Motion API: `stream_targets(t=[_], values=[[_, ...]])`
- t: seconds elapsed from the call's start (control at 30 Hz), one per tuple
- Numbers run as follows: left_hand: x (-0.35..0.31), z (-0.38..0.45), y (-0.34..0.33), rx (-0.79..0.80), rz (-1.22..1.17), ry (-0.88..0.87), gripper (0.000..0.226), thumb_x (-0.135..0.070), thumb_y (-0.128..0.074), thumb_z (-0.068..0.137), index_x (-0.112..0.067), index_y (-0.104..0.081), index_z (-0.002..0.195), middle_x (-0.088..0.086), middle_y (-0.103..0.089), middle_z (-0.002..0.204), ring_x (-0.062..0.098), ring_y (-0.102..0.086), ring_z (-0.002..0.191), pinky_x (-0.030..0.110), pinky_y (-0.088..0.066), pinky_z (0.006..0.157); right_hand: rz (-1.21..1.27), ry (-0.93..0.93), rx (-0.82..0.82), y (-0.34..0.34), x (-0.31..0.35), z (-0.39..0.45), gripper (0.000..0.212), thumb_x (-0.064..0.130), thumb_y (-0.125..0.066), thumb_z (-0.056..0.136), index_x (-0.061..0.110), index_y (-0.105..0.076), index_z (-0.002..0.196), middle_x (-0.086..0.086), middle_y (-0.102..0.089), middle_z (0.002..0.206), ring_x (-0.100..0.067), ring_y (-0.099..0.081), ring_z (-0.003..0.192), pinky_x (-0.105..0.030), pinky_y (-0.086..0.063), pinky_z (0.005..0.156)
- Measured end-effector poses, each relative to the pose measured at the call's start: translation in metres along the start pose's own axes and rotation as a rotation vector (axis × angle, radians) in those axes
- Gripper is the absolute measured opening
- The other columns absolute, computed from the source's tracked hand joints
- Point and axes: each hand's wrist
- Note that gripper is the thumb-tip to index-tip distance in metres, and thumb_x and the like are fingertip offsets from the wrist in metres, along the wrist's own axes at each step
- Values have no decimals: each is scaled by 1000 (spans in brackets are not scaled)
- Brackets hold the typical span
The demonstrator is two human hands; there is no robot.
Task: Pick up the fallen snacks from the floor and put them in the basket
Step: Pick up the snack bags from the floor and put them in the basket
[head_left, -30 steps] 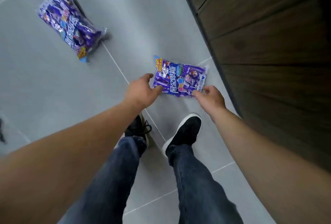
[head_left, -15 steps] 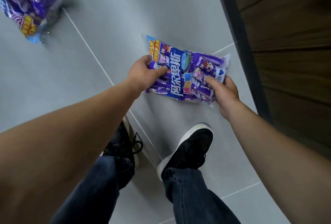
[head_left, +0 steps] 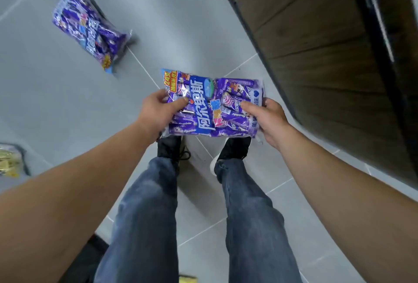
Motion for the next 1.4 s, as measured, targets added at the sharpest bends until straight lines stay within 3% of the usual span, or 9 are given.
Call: stream_targets(t=[0.2, 0.43, 0.53, 0.73, 0.83, 1.03, 1.17, 1.3, 1.4], values=[[-70, -145, 42, 89, 127, -66, 19, -18, -74, 86, -15, -67, 104, 3, -75, 91, 9, -71, 64, 20, -54, 54, 82, 27, -38, 10, 37, -167, 31, 22, -80, 83, 13, -66, 110, -9, -77, 98, -24, -76, 83, -42, -63, 76], [-146, -280, 69, 189, 305, -199, 19, -26, -77, 83, -21, -65, 96, 6, -75, 98, 23, -75, 82, 42, -60, 82, 283, 113, -149, 22, 49, -330, 25, 19, -79, 84, 16, -66, 104, -11, -77, 97, -26, -76, 83, -41, -62, 76], [-165, -319, 70, 207, 415, -267, 22, -34, -77, 81, -24, -63, 94, 2, -74, 97, 21, -75, 81, 44, -60, 83, 325, 164, -210, 26, 40, -377, 32, 22, -79, 83, 12, -66, 110, -9, -77, 97, -23, -76, 80, -36, -61, 72], [-171, -388, 39, 321, 661, -388, 33, -46, -78, 76, -24, -64, 96, 1, -74, 95, 19, -75, 79, 46, -60, 82, 440, 184, -363, 46, -17, -451, 32, 38, -78, 80, 21, -68, 106, -1, -77, 95, -21, -76, 83, -44, -61, 84], [-155, -419, 6, 407, 759, -426, 56, -55, -80, 65, -20, -65, 106, 2, -75, 96, 20, -75, 79, 46, -60, 82, 532, 193, -466, 63, -63, -483, 27, 37, -76, 84, 21, -69, 105, -1, -77, 96, -20, -75, 83, -42, -61, 84], [-92, -491, -76, 584, 967, -528, 34, -42, -75, 82, -21, -62, 106, 0, -74, 98, 17, -74, 82, 44, -60, 82, 776, 181, -654, 97, -171, -553, 23, 32, -77, 83, 16, -72, 100, -3, -78, 88, -21, -76, 78, -41, -62, 78], [-31, -559, -131, 702, 1102, -638, 37, -44, -73, 83, -22, -58, 109, -3, -72, 99, 14, -73, 82, 38, -60, 81, 935, 201, -763, 117, -259, -609, 22, 30, -75, 86, 14, -72, 100, -3, -78, 86, -19, -76, 73, -31, -59, 68], [29, -614, -170, 845, 1136, -659, 40, -43, -77, 80, -20, -63, 111, -1, -75, 98, 17, -75, 81, 43, -59, 85, 1063, 224, -827, 134, -336, -658, 27, 31, -76, 85, 13, -71, 105, -4, -78, 88, -22, -76, 77, -37, -62, 73], [78, -660, -203, 954, 1187, -669, 39, -39, -79, 80, -16, -66, 108, 2, -77, 93, 19, -75, 79, 41, -60, 82, 1186, 254, -911, 146, -395, -699, 25, 24, -75, 87, 11, -69, 107, -5, -78, 86, -18, -76, 69, -24, -57, 53]])
Point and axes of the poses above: each hand's wrist, its own z-axis towards the middle knuckle, its own y-axis out of the back of the hand, x = y × z
